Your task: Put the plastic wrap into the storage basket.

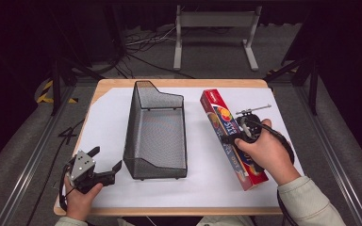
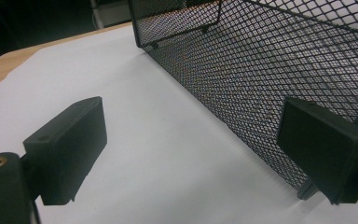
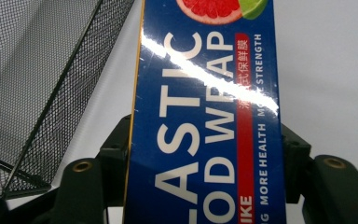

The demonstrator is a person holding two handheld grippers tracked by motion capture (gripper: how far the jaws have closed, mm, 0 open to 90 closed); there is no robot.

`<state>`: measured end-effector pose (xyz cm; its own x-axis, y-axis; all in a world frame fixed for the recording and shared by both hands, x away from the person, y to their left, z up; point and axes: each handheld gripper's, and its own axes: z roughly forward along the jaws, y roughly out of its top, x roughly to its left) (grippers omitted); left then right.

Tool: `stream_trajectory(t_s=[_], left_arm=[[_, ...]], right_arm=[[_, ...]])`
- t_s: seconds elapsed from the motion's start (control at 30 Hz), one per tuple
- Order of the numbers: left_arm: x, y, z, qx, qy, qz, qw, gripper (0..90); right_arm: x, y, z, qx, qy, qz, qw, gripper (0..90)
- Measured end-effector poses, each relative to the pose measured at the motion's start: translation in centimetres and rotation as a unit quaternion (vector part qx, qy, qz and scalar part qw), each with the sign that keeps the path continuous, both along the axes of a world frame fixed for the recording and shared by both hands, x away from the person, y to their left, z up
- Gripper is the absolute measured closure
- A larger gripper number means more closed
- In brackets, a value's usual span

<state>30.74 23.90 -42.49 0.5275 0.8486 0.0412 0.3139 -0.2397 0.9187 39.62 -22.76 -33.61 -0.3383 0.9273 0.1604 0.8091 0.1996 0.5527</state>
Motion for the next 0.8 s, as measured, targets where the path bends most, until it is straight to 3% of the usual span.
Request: stream_trajectory(t_s=[0.37, 0.8], left_arm=[[0.0, 0.0, 0.0, -0.001, 0.001, 0.0, 1.0, 9.2], [0.0, -0.1, 0.0, 0.001, 0.0, 0.0, 1.0, 9.2]], right_arm=[[-0.2, 0.5, 1.7, 0.002, -0.016, -0.002, 0.9999, 39.7], [0.0, 2.6, 3.7, 0.004, -0.024, 0.012, 0.9996, 39.7]])
